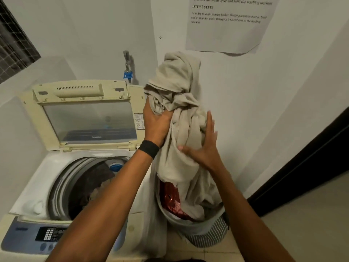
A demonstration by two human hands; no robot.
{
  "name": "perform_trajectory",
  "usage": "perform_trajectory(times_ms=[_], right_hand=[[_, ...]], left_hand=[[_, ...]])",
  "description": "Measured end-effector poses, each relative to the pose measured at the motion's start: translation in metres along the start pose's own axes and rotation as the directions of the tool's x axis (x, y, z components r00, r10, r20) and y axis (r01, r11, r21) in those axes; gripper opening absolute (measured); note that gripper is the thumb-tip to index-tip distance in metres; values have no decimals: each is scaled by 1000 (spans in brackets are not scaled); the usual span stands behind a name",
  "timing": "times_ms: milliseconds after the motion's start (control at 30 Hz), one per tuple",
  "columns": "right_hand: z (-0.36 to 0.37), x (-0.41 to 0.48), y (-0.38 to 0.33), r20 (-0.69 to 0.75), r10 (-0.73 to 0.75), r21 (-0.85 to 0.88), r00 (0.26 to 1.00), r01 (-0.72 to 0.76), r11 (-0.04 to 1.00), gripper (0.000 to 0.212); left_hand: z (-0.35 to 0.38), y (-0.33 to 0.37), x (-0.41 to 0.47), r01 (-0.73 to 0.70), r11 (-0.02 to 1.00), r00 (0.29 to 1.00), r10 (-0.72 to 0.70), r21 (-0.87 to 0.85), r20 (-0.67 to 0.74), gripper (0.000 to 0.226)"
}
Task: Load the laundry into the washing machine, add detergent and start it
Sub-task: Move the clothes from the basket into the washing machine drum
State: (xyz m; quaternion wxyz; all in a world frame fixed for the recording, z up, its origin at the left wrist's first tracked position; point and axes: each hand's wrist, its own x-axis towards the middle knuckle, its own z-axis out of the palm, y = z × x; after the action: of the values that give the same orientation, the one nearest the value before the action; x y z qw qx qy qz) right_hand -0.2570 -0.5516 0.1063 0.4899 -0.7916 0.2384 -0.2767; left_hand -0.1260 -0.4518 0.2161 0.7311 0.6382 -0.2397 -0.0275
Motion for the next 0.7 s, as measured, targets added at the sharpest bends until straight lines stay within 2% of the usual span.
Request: perform_trajectory(times_ms=[100,167,233,300,367,467,533,600,633,700], right_hand=[[21,-31,31,106,273,-13,956,-273,962,121],[18,-34,28,211,320,-9,924,-325,946,87],[-4,-22,6,204,226,-31,953,-224,974,49],[-36,-11,-25,31,66,16,997,-67,998,33],[-59,0,-57,-147,-72,47,987,79,996,14],[-60,14,-106,-256,-185,124,949,222,967,13],[-43,27,-126,-314,-110,257,943,195,947,17],[-29,36,-132,-292,-1,444,956,137,885,29],[-26,41,-132,-266,24,507,964,119,854,33],[-24,48,-126,-247,-22,491,969,145,859,31]], left_hand=[[-2,-2,7,-30,999,999,30,-24,17,63],[-4,-5,7,-40,998,999,39,40,23,63],[-13,-16,10,-30,994,999,33,108,-21,60],[-30,-27,18,-87,956,990,115,279,-87,50],[-46,-41,24,-116,885,983,168,451,-77,44],[-43,-50,14,-151,814,988,133,561,73,51],[-34,-34,5,-183,836,973,76,518,220,54],[-32,-17,-4,-151,898,916,-30,413,401,56],[-35,-11,-7,-86,936,866,-100,343,491,63],[-42,-10,-13,32,970,771,-176,239,613,81]])
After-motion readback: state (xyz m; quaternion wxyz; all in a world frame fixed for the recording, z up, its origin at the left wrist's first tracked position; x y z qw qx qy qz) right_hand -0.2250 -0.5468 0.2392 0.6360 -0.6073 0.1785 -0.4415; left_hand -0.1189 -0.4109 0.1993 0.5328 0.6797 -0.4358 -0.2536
